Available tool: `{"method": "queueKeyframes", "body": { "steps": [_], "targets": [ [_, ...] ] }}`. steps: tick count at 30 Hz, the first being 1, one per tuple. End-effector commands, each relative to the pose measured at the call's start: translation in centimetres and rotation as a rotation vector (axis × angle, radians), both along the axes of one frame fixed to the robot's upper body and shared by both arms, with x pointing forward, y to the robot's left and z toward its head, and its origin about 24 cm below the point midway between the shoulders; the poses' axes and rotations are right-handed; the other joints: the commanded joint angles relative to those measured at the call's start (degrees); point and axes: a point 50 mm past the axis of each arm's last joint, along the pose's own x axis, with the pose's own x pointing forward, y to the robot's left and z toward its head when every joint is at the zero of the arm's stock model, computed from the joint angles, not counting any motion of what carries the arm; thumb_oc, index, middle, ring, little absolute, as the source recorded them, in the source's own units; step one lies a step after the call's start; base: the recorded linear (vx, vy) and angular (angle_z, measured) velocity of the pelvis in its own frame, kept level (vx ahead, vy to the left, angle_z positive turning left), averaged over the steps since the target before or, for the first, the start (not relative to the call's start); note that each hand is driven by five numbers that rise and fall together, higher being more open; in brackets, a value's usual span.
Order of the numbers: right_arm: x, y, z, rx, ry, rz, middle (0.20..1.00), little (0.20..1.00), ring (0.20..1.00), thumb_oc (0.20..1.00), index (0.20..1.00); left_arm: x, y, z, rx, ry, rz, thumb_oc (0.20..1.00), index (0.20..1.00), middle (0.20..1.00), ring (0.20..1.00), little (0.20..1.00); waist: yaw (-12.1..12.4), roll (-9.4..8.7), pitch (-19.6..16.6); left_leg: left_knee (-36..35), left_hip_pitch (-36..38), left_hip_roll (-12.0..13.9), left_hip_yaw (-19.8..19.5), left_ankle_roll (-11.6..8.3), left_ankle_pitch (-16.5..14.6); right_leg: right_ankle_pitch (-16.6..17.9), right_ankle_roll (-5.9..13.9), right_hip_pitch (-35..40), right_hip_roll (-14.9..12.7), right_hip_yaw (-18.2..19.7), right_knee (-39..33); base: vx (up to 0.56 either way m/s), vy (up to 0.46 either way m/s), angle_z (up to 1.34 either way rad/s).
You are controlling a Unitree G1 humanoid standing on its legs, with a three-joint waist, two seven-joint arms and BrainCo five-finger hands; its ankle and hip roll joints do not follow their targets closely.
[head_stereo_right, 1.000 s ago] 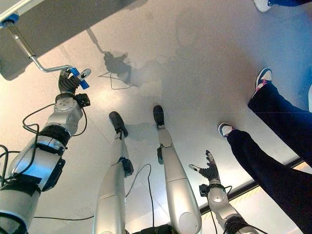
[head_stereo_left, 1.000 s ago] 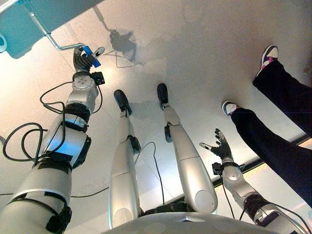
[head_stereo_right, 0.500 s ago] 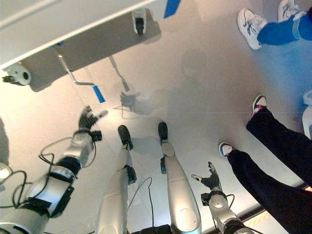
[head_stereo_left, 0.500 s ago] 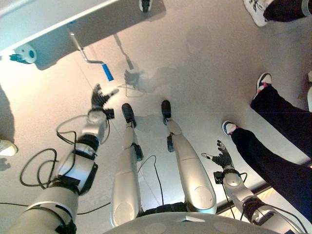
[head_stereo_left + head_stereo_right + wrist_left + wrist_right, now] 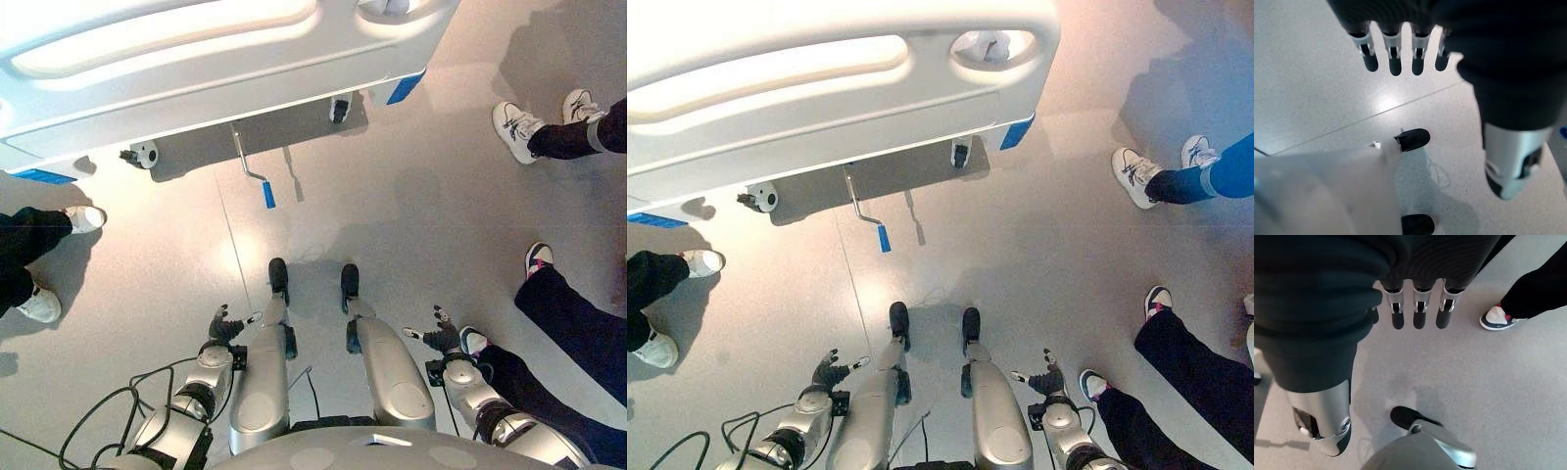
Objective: Raise the hospital bed
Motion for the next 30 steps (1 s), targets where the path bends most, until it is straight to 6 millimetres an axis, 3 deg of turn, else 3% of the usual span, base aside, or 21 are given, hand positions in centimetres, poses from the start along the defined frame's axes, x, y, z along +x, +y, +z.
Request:
{"method": "queueKeyframes", "body": {
  "steps": [1, 5, 15, 30],
  "targets": [
    [-0.9, -0.5, -0.4, -0.009, 0.030, -0.020, 1.000, 1.000, 1.000, 1.000, 1.000, 1.5, -0.5, 0.7, 0.003, -0.042, 0.000, 1.000, 1.000, 1.000, 1.000, 1.000, -0.1, -1.30, 0.0, 0.1, 2.6, -3.9, 0.7, -1.28, -4.4, 7.9, 4.38, -1.6, -1.6, 1.5, -4.9, 0.00, 0.000, 0.00],
    [-1.0, -0.7, -0.5, -0.024, 0.043, -0.028, 1.000, 1.000, 1.000, 1.000, 1.000, 2.2, -0.5, 1.2, 0.008, -0.070, -0.016, 1.000, 1.000, 1.000, 1.000, 1.000, -0.1, -1.05, -0.5, 0.1, 2.3, -4.0, 0.6, -1.35, -4.2, 8.1, 4.36, -1.6, -1.5, 1.5, -5.2, 0.00, 0.001, 0.01],
    [-2.4, -1.8, -1.1, -0.051, 0.111, -0.063, 1.000, 1.000, 1.000, 1.000, 1.000, 1.2, -0.9, 0.5, -0.009, -0.039, -0.038, 1.000, 1.000, 1.000, 1.000, 1.000, 0.1, -0.18, -3.2, 0.1, 4.1, -3.9, 0.7, -1.04, -4.9, 7.1, 4.22, -0.2, -1.5, 1.7, -4.6, 0.03, 0.011, 0.02],
    [-5.2, -2.9, -2.2, -0.035, 0.234, -0.115, 1.000, 1.000, 1.000, 1.000, 1.000, -3.3, -2.3, -2.1, -0.071, 0.106, -0.117, 1.000, 1.000, 1.000, 1.000, 1.000, 0.8, 2.16, -10.7, 0.1, 12.3, -3.3, -0.2, -0.87, -6.6, 3.1, 3.88, 6.8, -1.6, 0.5, -1.7, 0.07, -0.008, -0.01]
  ]
}}
